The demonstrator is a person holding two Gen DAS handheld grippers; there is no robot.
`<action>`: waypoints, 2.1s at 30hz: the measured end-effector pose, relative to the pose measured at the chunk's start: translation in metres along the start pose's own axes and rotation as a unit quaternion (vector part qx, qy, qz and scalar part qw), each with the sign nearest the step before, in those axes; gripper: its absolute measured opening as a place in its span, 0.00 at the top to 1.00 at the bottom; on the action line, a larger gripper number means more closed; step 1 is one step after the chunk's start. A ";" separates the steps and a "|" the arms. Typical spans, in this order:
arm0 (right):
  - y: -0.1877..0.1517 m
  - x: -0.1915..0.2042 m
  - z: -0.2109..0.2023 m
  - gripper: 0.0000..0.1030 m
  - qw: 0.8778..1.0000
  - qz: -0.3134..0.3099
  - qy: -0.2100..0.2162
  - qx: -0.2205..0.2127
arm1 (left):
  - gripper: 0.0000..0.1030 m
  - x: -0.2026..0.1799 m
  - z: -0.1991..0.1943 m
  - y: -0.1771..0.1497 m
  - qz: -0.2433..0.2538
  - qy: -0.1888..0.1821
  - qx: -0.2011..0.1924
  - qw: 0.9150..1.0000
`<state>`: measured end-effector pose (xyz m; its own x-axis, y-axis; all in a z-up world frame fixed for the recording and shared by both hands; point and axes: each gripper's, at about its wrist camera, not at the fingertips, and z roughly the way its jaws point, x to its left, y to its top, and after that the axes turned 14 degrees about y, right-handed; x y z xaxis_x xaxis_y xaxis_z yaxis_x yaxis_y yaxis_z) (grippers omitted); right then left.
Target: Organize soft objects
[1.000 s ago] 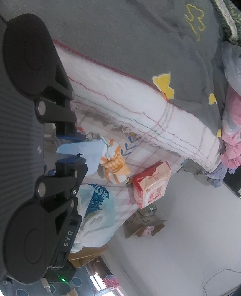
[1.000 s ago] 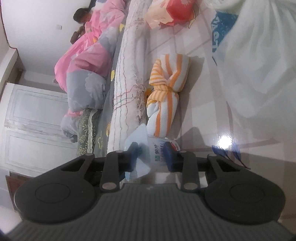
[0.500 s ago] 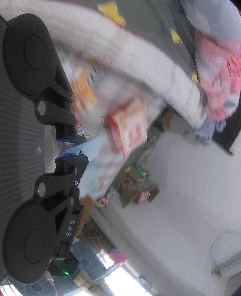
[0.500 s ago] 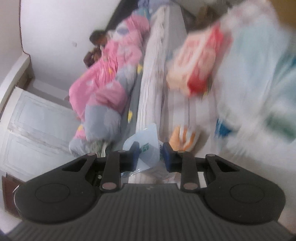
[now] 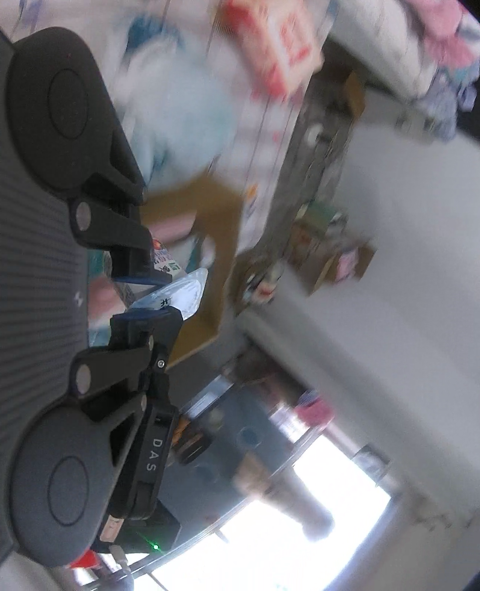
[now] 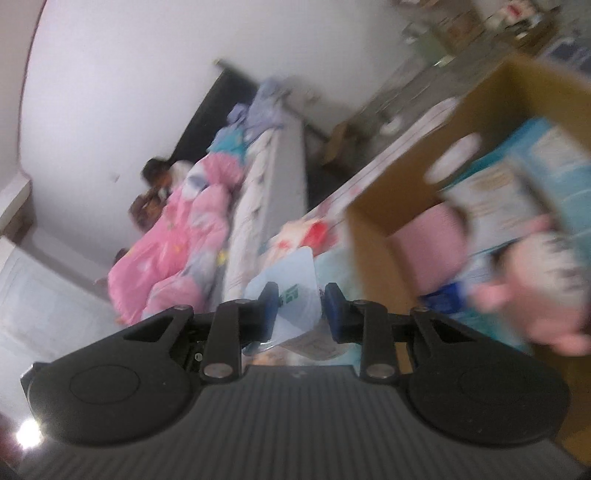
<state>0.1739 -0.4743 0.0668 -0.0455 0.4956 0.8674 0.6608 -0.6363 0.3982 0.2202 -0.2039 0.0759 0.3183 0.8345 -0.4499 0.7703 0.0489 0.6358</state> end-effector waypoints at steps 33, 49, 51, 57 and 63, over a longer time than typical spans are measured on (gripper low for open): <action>-0.015 -0.109 -0.117 0.62 0.960 -0.030 -0.263 0.092 | 0.73 -0.097 0.159 -0.138 0.061 -0.012 0.268 0.961; -0.028 -0.030 -0.151 0.50 0.982 -0.084 -0.166 -0.016 | 0.32 -0.087 0.061 -0.097 0.111 0.003 0.157 0.981; -0.034 -0.015 -0.147 0.49 0.986 -0.093 -0.137 -0.021 | 0.23 -0.077 0.036 -0.090 0.123 0.017 0.131 0.984; -0.065 0.027 -0.114 0.44 0.993 -0.112 -0.043 0.000 | 0.11 -0.025 -0.045 -0.086 0.143 0.069 0.052 0.986; -0.105 0.059 -0.055 0.36 0.990 -0.124 0.019 0.058 | 0.08 0.052 -0.117 -0.101 0.118 0.157 -0.003 0.981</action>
<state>0.0603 -0.4111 0.0926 -0.2445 0.6039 0.7587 0.7070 -0.4244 0.5657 0.0947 -0.1014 0.0619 0.3015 0.9505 -0.0754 0.6918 -0.1636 0.7034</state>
